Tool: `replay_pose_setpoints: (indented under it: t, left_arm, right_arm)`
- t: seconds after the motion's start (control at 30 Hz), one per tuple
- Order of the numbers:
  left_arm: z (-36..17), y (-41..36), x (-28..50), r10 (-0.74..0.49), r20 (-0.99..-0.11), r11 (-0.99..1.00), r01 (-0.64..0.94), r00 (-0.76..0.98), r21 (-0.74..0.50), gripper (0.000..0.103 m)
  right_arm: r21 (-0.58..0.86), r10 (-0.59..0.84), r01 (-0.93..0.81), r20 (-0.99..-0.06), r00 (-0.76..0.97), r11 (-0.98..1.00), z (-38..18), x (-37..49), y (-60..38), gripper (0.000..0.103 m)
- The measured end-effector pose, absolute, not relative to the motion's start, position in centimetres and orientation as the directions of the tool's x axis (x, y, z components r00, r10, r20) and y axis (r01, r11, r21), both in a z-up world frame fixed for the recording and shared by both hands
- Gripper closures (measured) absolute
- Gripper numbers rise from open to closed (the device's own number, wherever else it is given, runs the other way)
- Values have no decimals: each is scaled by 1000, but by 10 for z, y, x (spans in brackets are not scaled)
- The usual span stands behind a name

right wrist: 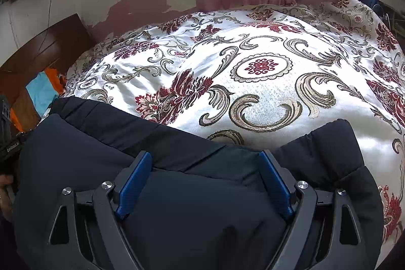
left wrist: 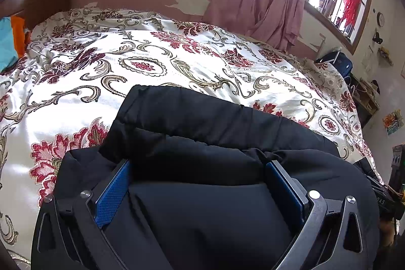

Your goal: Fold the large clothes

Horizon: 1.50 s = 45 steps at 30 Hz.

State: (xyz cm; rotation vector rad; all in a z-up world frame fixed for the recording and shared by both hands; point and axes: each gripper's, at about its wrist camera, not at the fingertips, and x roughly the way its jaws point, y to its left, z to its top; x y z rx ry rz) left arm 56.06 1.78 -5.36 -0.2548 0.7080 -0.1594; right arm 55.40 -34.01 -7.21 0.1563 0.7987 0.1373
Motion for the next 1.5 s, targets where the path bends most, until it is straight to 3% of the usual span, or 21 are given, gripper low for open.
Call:
replay_pose_setpoints:
  t: [0.37, 0.53, 0.73, 0.97, 1.1, 1.3, 1.5]
  left_arm:
    - [-52, 24, 553, -257, -580, 948, 83, 773, -308, 0]
    - [-44, 37, 540, -316, -536, 923, 122, 783, -366, 0]
    - [-22, 73, 500, -325, -483, 893, 96, 813, -440, 0]
    - [-32, 123, 480, -287, -568, 913, 41, 771, -406, 0]
    - [-47, 140, 476, -327, -602, 897, 38, 729, -441, 0]
    - [-56, 128, 477, -409, -650, 889, 119, 640, -442, 0]
    - [-61, 110, 483, -409, -699, 907, 174, 587, -384, 0]
  right_arm:
    - [168, 160, -60, -686, 710, 984, -66, 545, -336, 21]
    - [102, 99, -42, -665, 740, 994, -50, 522, -330, 21]
    - [141, 135, -60, -619, 774, 988, -36, 482, -349, 21]
    - [156, 66, 11, -478, 876, 988, -22, 421, -368, 21]
    - [188, 37, 46, -415, 909, 981, -9, 391, -380, 16]
    - [212, 96, 25, -541, 835, 977, -19, 383, -407, 13]
    - [228, 116, 42, -634, 765, 973, -43, 382, -432, 13]
